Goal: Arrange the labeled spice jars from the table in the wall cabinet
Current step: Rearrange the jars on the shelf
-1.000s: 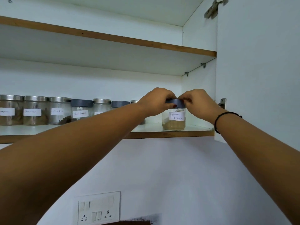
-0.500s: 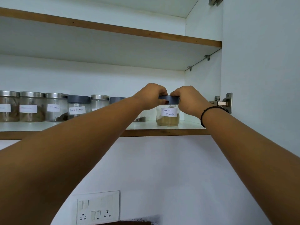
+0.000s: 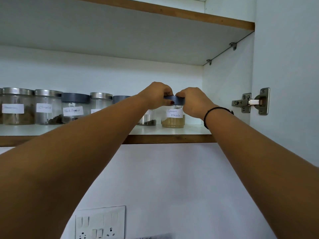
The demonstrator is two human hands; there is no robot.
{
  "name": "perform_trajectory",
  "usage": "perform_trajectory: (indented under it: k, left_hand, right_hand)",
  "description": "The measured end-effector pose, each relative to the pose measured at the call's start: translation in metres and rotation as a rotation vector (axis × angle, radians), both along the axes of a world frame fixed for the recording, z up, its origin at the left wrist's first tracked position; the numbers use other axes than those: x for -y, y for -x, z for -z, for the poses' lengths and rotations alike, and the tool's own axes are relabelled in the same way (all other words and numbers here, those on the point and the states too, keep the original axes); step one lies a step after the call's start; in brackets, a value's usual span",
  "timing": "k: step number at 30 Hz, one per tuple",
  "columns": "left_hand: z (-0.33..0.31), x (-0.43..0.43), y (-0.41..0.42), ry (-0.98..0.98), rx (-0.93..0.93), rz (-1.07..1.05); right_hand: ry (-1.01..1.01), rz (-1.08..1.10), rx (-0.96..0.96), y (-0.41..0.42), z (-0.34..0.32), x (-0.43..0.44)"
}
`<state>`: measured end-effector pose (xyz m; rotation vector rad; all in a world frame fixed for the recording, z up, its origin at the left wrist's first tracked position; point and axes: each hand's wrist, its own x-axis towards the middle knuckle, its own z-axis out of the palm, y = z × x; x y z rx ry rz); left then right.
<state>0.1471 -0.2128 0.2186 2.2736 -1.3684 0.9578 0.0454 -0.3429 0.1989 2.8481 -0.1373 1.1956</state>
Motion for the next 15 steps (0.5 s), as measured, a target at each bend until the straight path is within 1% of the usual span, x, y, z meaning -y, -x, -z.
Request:
perform_trajectory:
  k: [7, 12, 15]
  left_hand:
    - [-0.009, 0.010, -0.024, -0.065, 0.009, -0.095]
    - [-0.014, 0.007, -0.045, -0.073, -0.037, -0.128]
    - [-0.012, 0.008, -0.051, -0.080, -0.031, -0.127]
  right_hand:
    - [-0.031, -0.003, -0.023, -0.031, -0.001, 0.003]
    - [0.016, 0.008, -0.061, -0.046, 0.002, -0.003]
    - [0.025, 0.001, -0.081, -0.053, 0.004, -0.003]
